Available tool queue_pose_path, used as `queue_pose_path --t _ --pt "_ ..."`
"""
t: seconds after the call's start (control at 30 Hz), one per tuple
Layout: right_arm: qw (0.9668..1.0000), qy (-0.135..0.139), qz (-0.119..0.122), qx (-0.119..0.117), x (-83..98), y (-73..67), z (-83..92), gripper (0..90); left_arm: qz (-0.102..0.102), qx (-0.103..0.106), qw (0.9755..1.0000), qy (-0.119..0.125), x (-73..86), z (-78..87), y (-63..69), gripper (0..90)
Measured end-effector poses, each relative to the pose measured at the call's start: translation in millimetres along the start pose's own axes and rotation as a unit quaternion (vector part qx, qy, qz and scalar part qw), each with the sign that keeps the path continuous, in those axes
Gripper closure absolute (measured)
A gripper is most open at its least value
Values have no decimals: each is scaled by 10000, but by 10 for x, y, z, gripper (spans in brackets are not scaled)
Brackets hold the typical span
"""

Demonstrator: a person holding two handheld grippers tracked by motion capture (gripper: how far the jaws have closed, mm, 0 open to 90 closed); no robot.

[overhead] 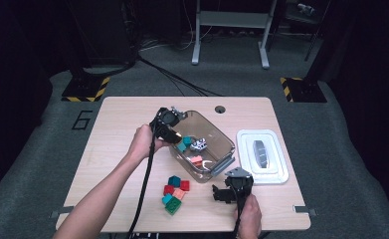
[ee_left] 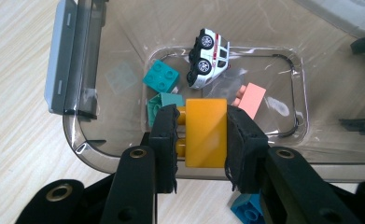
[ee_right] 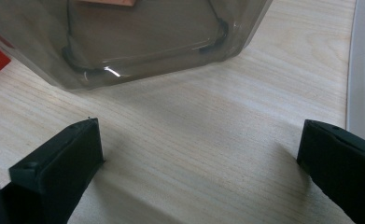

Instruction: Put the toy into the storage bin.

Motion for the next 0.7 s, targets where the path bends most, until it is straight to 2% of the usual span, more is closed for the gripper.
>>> queue_pose_path --t 0.17,0.3,0.37,0.63,0.7 --pt "10000 0 3 0 0 0 0 0 65 20 10000 -69 28 -21 -7 622" --pt "10000 0 2 0 0 0 0 0 157 -4 9999 -57 53 16 -30 484" --pt "10000 1 2 0 0 0 0 0 218 -6 9998 21 64 70 -33 417" --pt "10000 0 2 1 0 0 0 0 214 -23 9993 295 158 335 -62 236" --pt "10000 0 2 0 0 0 0 0 239 -80 9990 376 197 401 -63 173"
Point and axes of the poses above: each handheld gripper's, and its own axes: z roughly backward along the jaws, x roughly out of its underside, y roughly to its right, the point moved 6 cm from there along -z, roughly forward along the jaws, and after that the axes turned 10 degrees about -x, right-handed, at the moved point
